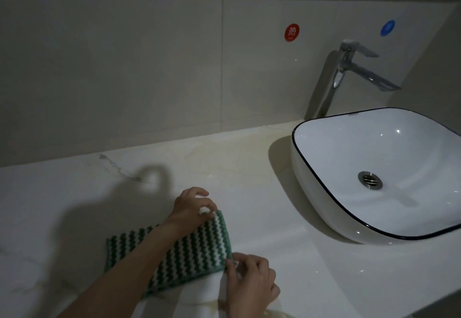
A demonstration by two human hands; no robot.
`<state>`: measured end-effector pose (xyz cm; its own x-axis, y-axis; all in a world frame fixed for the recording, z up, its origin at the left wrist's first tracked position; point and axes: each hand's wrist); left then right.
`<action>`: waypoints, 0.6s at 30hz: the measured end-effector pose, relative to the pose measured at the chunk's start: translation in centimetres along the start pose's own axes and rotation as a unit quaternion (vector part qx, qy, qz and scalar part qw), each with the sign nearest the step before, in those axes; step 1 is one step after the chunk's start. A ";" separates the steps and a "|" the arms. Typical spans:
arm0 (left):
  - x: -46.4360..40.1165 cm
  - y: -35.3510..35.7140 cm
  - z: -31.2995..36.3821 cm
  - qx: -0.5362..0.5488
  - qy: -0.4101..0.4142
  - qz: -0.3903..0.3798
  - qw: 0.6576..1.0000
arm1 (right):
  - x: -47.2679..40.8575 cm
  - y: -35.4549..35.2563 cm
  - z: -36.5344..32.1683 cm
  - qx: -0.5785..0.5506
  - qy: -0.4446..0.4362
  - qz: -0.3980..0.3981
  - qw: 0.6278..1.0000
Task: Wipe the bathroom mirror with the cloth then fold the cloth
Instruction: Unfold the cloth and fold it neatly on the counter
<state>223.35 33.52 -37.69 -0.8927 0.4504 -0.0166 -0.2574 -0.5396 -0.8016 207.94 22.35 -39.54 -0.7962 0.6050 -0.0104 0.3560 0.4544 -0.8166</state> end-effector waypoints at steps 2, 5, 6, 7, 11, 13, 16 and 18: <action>-0.1 0.0 0.0 0.022 0.017 -0.009 1.000 | -0.2 0.0 0.0 -0.025 -0.011 0.003 1.000; -0.1 -0.6 0.2 0.085 0.038 -0.014 0.996 | -0.2 -0.2 0.2 -0.087 -0.042 0.045 0.994; 0.0 -1.2 0.4 0.092 0.040 -0.023 0.995 | -0.2 -0.2 0.1 -0.099 -0.049 0.054 0.992; 0.0 -1.5 0.3 0.092 0.052 -0.024 0.994 | -0.2 0.0 0.3 -0.101 -0.066 0.057 0.991; 0.2 -3.2 0.0 0.018 0.151 -0.029 0.988 | 0.1 0.1 0.2 -0.083 -0.123 0.114 0.982; 0.6 -4.4 0.2 -0.034 0.216 -0.029 0.975 | 0.5 -0.2 0.0 -0.064 -0.166 0.153 0.972; 1.9 -6.1 -0.6 -0.119 0.316 -0.025 0.941 | 1.2 -0.6 -0.8 -0.046 -0.225 0.167 0.959; 3.1 -6.7 -2.1 -0.172 0.357 -0.004 0.918 | 2.0 -0.6 -1.2 -0.062 -0.267 0.113 0.955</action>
<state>223.06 40.06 -33.65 -0.3902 0.8711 -0.2982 -0.0224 -0.3327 -0.9428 206.74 24.11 -38.37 -0.8163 0.2914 -0.4987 0.5771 0.4465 -0.6838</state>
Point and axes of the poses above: each hand's wrist, its own x-axis away from the middle knuckle, its own y-axis out of the palm, z = x × y, and after that the axes turned 6 degrees about x, right-handed
